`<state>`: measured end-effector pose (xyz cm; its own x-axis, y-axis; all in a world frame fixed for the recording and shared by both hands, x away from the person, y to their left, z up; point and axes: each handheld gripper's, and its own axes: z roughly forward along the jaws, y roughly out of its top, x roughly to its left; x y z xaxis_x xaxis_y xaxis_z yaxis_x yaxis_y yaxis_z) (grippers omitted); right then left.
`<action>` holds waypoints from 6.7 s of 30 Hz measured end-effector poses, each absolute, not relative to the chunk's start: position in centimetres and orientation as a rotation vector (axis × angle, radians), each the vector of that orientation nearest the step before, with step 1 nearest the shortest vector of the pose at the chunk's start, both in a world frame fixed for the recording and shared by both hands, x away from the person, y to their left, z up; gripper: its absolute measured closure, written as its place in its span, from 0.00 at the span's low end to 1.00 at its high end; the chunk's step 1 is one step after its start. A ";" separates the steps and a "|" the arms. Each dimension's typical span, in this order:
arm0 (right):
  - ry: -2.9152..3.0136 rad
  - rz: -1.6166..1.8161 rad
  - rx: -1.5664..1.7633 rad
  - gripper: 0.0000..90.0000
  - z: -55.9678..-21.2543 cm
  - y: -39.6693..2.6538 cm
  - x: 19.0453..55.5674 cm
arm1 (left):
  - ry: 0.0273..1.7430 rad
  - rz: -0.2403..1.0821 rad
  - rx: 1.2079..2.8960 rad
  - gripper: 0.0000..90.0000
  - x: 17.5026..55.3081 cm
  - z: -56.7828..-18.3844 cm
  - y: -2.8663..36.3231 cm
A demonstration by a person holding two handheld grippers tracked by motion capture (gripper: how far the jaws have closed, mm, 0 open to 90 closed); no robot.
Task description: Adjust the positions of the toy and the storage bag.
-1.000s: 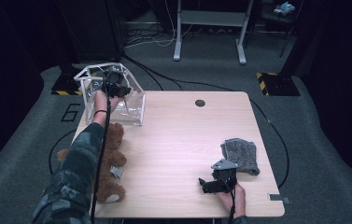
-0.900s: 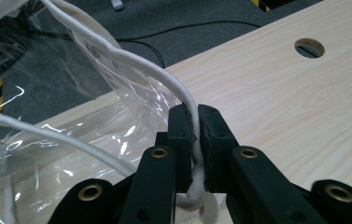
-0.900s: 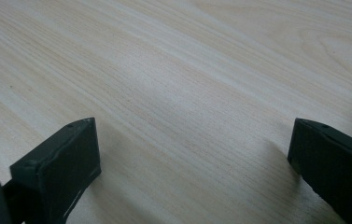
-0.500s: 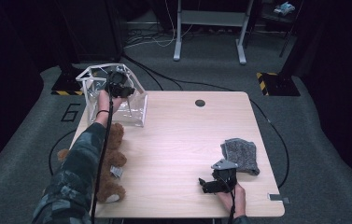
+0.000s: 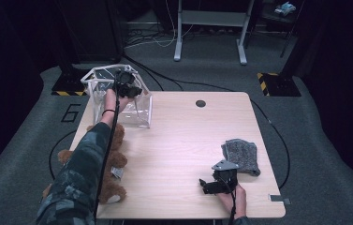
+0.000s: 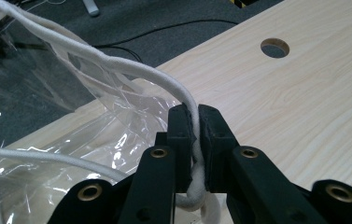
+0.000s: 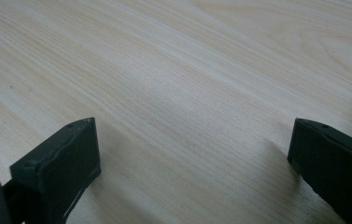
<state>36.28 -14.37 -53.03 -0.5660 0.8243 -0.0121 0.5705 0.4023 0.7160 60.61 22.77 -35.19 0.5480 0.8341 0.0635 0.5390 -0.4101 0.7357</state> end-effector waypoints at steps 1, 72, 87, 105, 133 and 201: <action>2.300 0.961 1.202 0.02 -53.0 -14.4 36.3 | 1.104 0.553 2.105 0.93 60.6 -35.2 22.5; 2.294 0.963 1.222 0.02 -53.0 -14.3 36.2 | 0.845 0.477 2.287 0.91 59.1 -34.6 15.4; 2.284 0.966 1.229 0.02 -53.0 -14.2 36.2 | 0.770 0.415 2.278 0.87 58.6 -34.9 14.4; 2.287 0.959 1.227 0.02 -53.0 -14.3 36.2 | 0.932 0.446 2.170 0.31 58.6 -33.5 18.9; 2.292 0.960 1.225 0.02 -53.0 -14.3 36.2 | 1.340 0.601 1.929 0.30 58.9 -34.3 30.9; 2.292 0.958 1.216 0.02 -53.0 -14.4 36.3 | 1.264 0.633 2.030 0.68 57.0 -38.6 23.3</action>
